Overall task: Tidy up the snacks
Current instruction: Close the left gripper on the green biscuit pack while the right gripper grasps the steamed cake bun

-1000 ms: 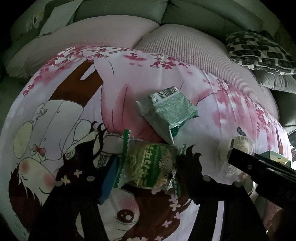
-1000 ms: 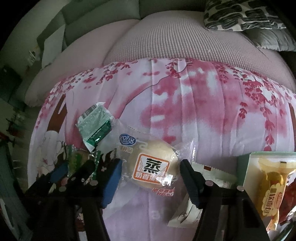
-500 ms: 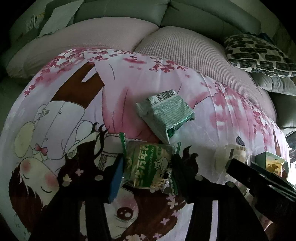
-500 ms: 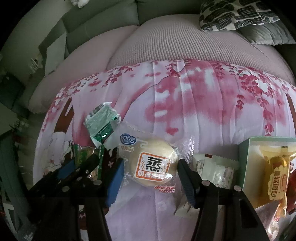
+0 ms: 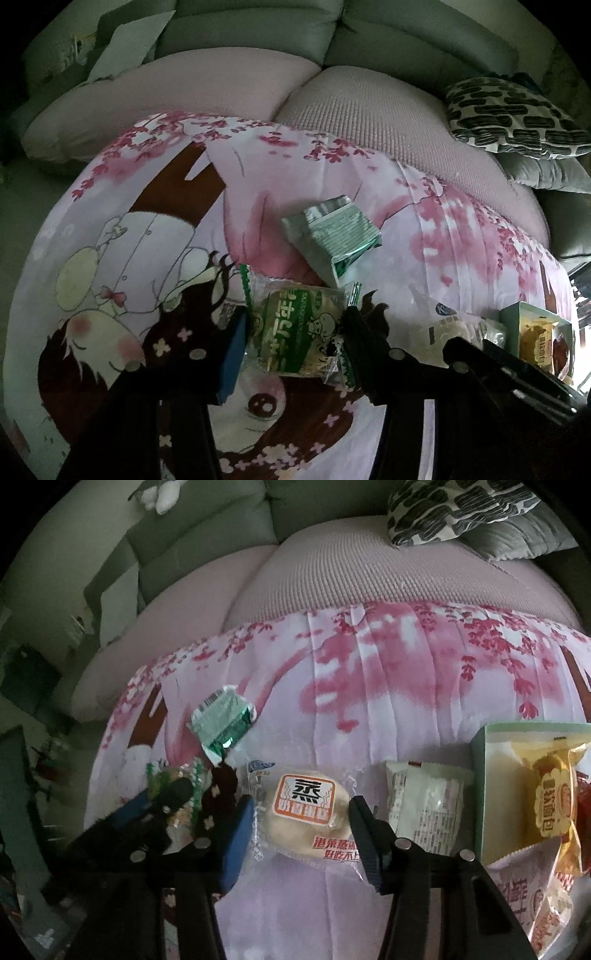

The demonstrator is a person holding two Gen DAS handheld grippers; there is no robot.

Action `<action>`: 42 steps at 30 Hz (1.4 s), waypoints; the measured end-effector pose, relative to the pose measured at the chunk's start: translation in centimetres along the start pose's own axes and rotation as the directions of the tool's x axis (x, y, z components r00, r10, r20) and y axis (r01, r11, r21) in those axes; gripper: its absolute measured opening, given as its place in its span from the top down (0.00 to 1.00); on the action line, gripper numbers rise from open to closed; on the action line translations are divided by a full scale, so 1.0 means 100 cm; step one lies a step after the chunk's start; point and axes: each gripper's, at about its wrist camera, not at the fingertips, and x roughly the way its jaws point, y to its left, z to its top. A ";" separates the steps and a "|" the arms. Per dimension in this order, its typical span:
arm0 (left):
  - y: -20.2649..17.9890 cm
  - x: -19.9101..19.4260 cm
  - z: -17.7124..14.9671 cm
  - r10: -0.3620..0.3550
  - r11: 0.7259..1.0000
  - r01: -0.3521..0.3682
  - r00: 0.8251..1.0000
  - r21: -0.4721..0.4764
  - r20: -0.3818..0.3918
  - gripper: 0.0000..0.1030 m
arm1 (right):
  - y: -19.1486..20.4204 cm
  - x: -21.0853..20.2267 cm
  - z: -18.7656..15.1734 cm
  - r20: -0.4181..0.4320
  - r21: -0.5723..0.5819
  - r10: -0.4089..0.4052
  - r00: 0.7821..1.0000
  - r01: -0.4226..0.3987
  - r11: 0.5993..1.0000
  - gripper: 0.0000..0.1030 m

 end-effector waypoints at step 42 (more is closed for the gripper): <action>0.023 0.020 -0.003 -0.038 0.993 0.028 0.996 -0.114 -0.085 0.35 | 0.009 0.019 -0.016 -0.008 -0.024 -0.033 0.999 0.033 0.999 0.37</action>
